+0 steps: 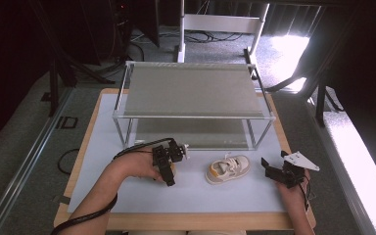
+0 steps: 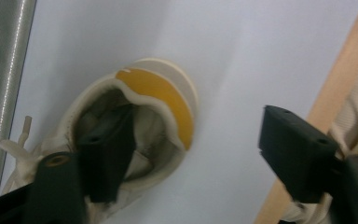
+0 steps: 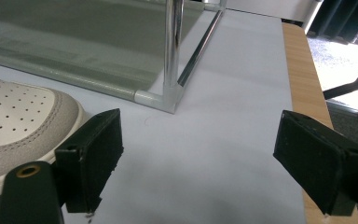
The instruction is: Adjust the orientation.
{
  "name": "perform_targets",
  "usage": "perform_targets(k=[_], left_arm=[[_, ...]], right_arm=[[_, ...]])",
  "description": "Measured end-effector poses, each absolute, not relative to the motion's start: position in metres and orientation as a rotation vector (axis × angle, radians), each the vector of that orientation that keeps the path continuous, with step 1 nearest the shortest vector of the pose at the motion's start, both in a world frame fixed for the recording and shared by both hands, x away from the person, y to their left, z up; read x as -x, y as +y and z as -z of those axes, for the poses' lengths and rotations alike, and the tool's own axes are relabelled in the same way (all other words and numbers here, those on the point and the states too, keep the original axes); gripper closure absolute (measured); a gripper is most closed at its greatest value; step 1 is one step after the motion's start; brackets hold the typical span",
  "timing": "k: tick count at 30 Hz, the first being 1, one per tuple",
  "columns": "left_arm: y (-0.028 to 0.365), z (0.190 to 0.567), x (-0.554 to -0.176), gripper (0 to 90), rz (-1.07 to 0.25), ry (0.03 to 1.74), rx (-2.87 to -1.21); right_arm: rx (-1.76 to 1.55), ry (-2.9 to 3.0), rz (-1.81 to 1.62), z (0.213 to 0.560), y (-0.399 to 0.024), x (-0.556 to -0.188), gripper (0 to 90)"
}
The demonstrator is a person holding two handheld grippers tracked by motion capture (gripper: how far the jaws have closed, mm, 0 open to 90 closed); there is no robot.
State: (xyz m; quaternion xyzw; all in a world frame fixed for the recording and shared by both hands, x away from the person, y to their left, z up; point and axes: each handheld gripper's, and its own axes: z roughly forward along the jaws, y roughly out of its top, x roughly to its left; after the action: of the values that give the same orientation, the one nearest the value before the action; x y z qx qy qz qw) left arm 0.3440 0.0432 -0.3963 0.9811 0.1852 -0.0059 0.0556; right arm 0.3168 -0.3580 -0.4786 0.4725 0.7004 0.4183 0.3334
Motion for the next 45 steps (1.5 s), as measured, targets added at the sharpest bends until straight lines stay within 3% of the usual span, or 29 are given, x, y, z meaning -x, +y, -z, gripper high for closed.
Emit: perform_targets(k=[12, 24, 26, 32, 39, 45], left_arm=[[0.038, 0.411, -0.363, 42.6, 0.041, 0.77, -2.976], [0.031, 0.42, -0.369, 50.0, 0.1, 0.811, -2.994], [0.031, 0.419, -0.368, 58.8, 0.131, 0.787, -2.981], [0.033, 0.417, -0.362, 70.5, 0.186, 0.66, -3.004], [0.036, 0.404, -0.343, 72.8, 0.135, 0.317, -3.012], [0.031, 0.396, -0.334, 75.0, 0.124, 0.203, -3.012]], right_arm=[[-1.23, 1.832, -1.083, 0.479, -0.357, -0.317, 15.3], [-1.227, 1.836, -1.081, 0.479, -0.357, -0.317, 15.4], [-1.227, 1.837, -1.08, 0.479, -0.357, -0.317, 15.4], [-1.227, 1.837, -1.081, 0.479, -0.357, -0.317, 15.4], [-1.225, 1.84, -1.076, 0.479, -0.357, -0.317, 15.4], [-1.224, 1.841, -1.071, 0.479, -0.356, -0.317, 15.4]])
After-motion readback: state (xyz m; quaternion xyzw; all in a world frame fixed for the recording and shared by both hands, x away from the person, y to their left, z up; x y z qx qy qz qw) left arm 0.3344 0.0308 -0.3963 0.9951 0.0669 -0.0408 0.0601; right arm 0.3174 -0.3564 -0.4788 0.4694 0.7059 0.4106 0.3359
